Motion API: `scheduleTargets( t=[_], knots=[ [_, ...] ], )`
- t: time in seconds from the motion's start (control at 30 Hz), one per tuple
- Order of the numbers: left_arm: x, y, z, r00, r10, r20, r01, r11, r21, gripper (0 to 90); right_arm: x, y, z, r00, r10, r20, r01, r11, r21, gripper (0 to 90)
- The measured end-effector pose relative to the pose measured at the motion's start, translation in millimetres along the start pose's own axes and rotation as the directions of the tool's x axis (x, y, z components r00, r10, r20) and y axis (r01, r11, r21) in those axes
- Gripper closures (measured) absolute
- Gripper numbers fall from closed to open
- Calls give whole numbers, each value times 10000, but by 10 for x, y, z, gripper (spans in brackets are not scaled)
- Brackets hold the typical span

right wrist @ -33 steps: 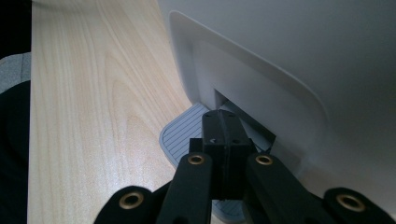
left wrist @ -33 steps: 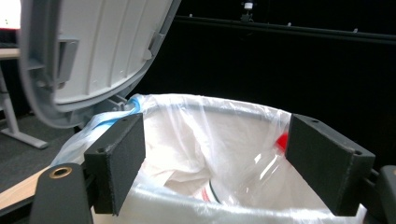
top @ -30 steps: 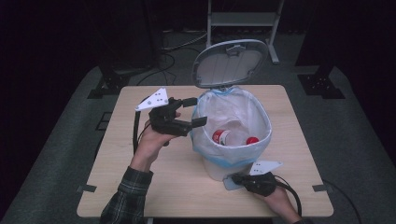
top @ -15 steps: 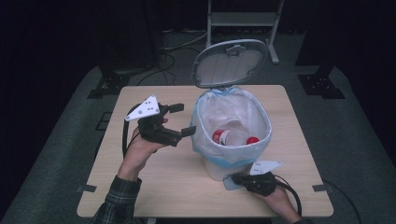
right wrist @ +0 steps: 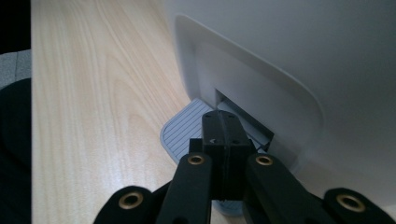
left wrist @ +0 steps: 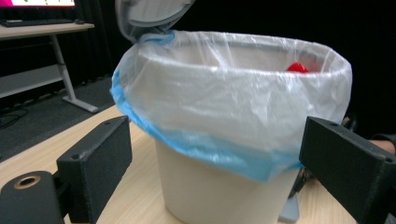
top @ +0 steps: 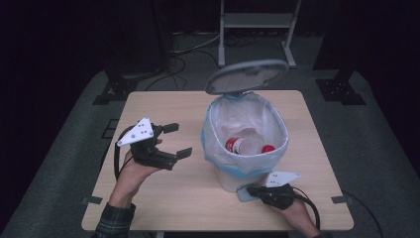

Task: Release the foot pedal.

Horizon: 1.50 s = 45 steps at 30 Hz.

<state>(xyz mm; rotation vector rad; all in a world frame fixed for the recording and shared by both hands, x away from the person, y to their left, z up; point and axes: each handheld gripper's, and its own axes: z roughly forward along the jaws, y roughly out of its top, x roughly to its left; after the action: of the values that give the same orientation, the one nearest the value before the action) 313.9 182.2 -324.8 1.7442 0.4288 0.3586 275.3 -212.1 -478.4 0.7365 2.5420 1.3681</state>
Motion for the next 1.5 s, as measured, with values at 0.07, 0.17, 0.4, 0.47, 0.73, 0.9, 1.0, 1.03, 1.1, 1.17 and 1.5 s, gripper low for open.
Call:
scheduleTargets(
  t=[0.07, 0.17, 0.4, 0.47, 0.73, 0.9, 1.0, 1.03, 1.1, 1.17, 1.5],
  knots=[
    [-13, -53, -21, 10000, 20, -63, -19, 9998, 182, 80, 15, 13, -32, 10000, -81, 5, 81, 9999, -118, 899],
    [-38, -114, -47, 9998, 76, -176, -68, 9990, 451, 68, 30, 36, -93, 9999, -100, -9, 100, 9990, -426, 899],
    [-110, -235, -165, 9984, 174, -530, -128, 9963, 853, 52, 53, 55, -225, 10000, -68, 0, 68, 9970, -765, 852],
    [-126, -278, -194, 9981, 174, -597, -116, 9952, 970, 39, 50, 52, -259, 10000, -51, -45, 47, 9967, -805, 823],
    [-133, -423, -288, 9959, 78, -899, 44, 9908, 1353, 20, -3, -13, -453, 9991, 378, 190, -359, 9953, -898, 560],
    [-128, -524, -355, 9938, 23, -1113, 158, 9867, 1619, 18, -50, -66, -549, 9964, 705, 471, -664, 9942, -848, 413],
    [-129, -589, -385, 9928, 3, -1202, 206, 9848, 1726, 16, -80, -98, -602, 9935, 819, 784, -750, 9934, -873, 332],
    [-129, -610, -394, 9924, 8, -1234, 209, 9844, 1750, 11, -93, -107, -621, 9921, 895, 874, -817, 9927, -891, 311],
    [-131, -647, -417, 9920, -36, -1260, 268, 9828, 1828, 11, -115, -118, -644, 9896, 1001, 1034, -903, 9914, -950, 252],
    [-127, -685, -439, 9911, -111, -1327, 361, 9817, 1872, 10, -148, -126, -665, 9860, 1038, 1303, -912, 9909, -988, 189],
    [-117, -901, -505, 9866, -308, -1605, 703, 9665, 2468, 0, -273, -161, -702, 9604, 1299, 2466, -1112, 9898, -885, 101]
  ],
)
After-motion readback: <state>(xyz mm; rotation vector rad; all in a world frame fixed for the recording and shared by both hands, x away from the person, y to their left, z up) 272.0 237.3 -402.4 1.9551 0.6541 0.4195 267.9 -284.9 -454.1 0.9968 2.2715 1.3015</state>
